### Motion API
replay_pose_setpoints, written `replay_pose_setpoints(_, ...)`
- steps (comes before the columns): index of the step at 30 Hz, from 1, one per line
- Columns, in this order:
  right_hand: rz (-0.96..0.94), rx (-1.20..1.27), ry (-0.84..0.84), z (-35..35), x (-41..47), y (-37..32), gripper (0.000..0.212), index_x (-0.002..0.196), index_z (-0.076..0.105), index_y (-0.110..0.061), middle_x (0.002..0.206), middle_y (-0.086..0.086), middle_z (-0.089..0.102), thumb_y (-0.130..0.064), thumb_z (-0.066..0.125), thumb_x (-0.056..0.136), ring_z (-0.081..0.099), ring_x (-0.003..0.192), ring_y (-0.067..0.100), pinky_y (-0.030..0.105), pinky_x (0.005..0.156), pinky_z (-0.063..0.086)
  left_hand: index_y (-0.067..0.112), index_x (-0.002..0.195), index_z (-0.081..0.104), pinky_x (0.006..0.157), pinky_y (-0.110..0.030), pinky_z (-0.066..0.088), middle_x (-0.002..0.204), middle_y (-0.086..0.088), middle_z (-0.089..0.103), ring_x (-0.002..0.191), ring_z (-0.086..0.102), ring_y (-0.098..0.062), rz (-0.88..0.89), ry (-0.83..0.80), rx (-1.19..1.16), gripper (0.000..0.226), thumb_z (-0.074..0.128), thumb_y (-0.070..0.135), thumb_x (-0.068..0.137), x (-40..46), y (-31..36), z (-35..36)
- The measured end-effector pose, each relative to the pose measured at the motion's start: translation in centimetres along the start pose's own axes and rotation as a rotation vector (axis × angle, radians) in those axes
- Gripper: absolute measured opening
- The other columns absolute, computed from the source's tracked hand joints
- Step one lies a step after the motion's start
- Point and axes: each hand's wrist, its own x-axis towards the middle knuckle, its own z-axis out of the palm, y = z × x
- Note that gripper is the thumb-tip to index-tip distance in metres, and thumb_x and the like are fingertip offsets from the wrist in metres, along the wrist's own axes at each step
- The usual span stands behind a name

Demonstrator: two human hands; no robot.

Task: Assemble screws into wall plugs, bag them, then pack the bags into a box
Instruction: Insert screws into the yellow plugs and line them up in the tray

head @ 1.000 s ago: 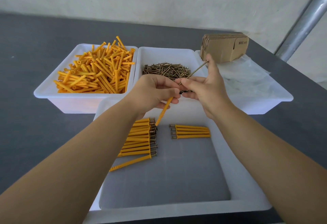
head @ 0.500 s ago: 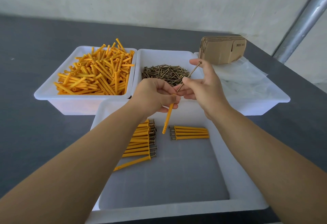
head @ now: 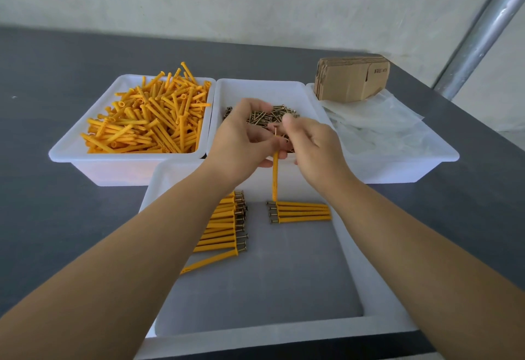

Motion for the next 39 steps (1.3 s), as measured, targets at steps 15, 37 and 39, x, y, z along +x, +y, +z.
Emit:
replay_pose_setpoints(15,0.157,0.045,0.196,-1.1,1.1,1.7,0.033,0.091,0.072,-0.030,0.088,-0.017,0.068,-0.035,0.041,0.104,0.057,0.063,0.000,0.024,0.066,0.042,0.010,0.078,0.064,0.059,-0.032,0.059,0.078,-0.008,0.074,0.057,0.069,-0.016,-0.176,-0.517,0.587,0.016,0.078,0.003,0.076,-1.2,-0.3,2.6)
replay_pose_setpoints(37,0.092,-0.041,0.148,-1.3,1.0,1.5,0.027,0.087,0.074,-0.022,0.067,-0.001,0.063,-0.024,0.050,0.098,0.057,0.068,0.009,0.025,0.065,0.043,0.018,0.085,0.059,0.070,-0.031,0.048,0.089,0.002,0.064,0.086,0.058,-0.019,0.165,-0.527,1.083,0.025,0.075,0.037,0.082,-1.3,-0.5,5.1)
replay_pose_setpoints(39,0.073,-0.076,0.199,-1.4,1.2,1.6,0.027,0.086,0.074,-0.022,0.065,-0.005,0.062,-0.022,0.050,0.098,0.056,0.068,0.006,0.026,0.064,0.042,0.018,0.075,0.063,0.068,-0.029,0.047,0.080,0.007,0.066,0.074,0.059,-0.012,0.201,-0.399,0.890,0.021,0.077,0.033,0.079,-0.5,0.7,3.1)
